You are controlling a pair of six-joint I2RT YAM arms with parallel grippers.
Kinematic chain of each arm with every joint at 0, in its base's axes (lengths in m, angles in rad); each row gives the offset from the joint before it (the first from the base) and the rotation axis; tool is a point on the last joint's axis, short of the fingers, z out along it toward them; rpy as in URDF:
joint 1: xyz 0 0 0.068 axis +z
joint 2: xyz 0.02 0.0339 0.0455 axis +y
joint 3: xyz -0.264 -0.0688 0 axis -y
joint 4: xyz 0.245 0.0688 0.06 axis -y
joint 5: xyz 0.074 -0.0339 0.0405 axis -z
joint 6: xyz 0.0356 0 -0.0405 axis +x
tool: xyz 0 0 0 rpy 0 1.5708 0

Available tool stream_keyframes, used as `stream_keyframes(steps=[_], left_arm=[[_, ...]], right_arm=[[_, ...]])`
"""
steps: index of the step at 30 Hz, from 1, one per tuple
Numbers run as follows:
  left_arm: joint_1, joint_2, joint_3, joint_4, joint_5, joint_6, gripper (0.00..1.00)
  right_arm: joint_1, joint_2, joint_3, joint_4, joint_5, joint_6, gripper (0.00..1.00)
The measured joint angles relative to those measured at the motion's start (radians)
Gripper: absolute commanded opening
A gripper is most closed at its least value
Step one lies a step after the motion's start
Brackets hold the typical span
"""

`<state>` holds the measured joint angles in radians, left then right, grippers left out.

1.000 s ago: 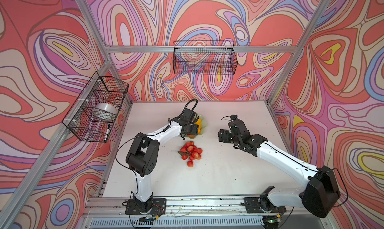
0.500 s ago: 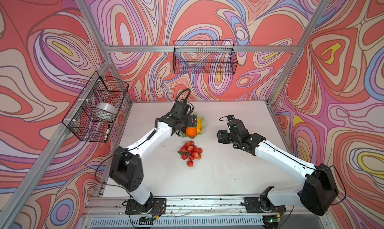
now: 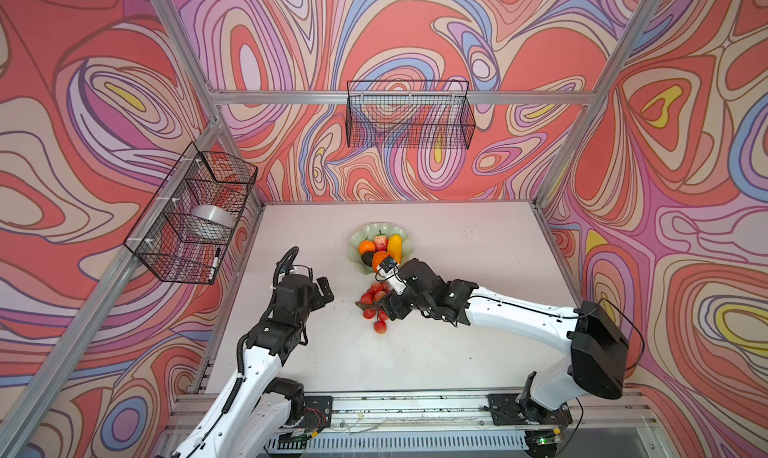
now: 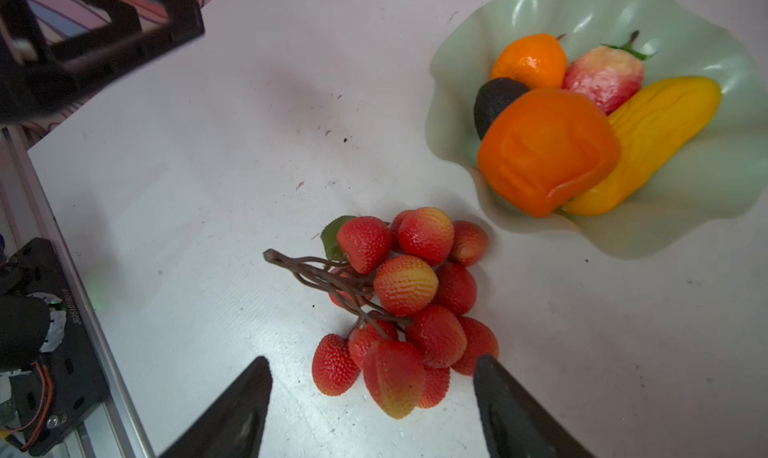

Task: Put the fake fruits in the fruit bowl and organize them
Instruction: 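Place the persimmon in the bowl while the right gripper reaches for the lychee bunch, then grasp the red lychee bunch by its stem with the right gripper and lift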

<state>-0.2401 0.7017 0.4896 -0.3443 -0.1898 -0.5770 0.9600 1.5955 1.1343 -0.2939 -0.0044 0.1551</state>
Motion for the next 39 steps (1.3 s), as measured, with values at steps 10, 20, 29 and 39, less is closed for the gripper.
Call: stream_keyframes(steps=[10,20,29,39], left_arm=[[0.0,-0.313,-0.095,-0.101,0.032,-0.139,1.0],[0.0,-0.257,-0.095,-0.127,0.06,-0.159,1.0],[0.0,-0.248,-0.095,-0.124,0.078,-0.158,1.0],[0.0,-0.222,-0.095,-0.08,0.114,-0.141,1.0]], right_arm=[[0.045,0.199,0.101,0.068,-0.044,-0.029,0.7],[0.053,0.315,0.169,0.084,0.002,-0.033,0.3],[0.053,0.304,0.178,0.08,0.041,-0.008,0.0],[0.025,0.121,0.179,-0.028,0.065,0.044,0.0]])
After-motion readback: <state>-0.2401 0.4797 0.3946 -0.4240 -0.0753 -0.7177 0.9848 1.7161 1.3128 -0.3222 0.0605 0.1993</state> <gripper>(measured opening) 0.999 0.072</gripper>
